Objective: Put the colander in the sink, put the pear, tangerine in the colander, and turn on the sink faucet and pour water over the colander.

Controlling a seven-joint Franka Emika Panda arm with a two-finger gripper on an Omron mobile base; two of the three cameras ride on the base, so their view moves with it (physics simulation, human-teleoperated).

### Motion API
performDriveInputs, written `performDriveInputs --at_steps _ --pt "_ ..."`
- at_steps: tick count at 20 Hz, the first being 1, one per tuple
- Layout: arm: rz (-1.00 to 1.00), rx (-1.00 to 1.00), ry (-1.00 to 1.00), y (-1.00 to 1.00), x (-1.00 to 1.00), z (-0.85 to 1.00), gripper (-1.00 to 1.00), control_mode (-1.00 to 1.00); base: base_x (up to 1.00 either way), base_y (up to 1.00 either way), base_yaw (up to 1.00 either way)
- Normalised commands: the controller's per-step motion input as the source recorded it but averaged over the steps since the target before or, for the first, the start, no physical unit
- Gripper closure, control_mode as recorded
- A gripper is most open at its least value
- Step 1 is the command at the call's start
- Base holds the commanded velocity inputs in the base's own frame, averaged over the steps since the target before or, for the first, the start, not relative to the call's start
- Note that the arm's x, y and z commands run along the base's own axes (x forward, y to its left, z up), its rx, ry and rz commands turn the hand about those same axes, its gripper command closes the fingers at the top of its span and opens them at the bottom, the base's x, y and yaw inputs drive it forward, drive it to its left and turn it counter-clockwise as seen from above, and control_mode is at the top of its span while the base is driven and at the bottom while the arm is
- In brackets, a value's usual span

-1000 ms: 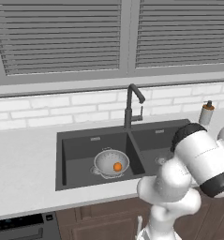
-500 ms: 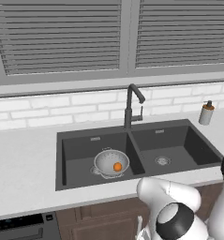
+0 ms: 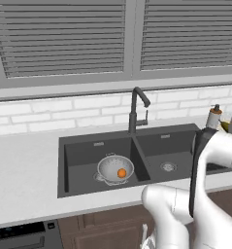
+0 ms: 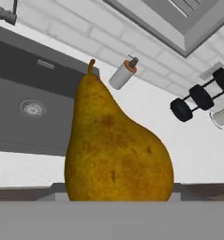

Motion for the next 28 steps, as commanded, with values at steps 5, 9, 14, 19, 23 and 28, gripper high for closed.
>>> performDriveInputs --at_steps 5,9,14,19,23,28 --pt "0.07 0.0 0.12 1.0 -0.13 0.01 1.0 -1.0 0.0 0.0 0.0" --pt "0.1 0.1 -0.05 1.0 -0.26 -0.01 1.0 -1.0 0.0 0.0 0.0" --pt "0.12 0.18 -0.05 1.0 -0.17 -0.04 1.0 -1.0 0.0 0.0 0.0" --pt "-0.03 0.07 0.02 1.0 0.14 -0.26 1.0 -1.0 0.0 0.0 0.0" --pt "-0.07 0.0 0.21 1.0 0.52 -0.4 1.0 -1.0 0.0 0.0 0.0" --pt "-0.04 0.0 0.24 0.8 0.66 -0.53 1.0 -1.0 0.0 0.0 0.0"
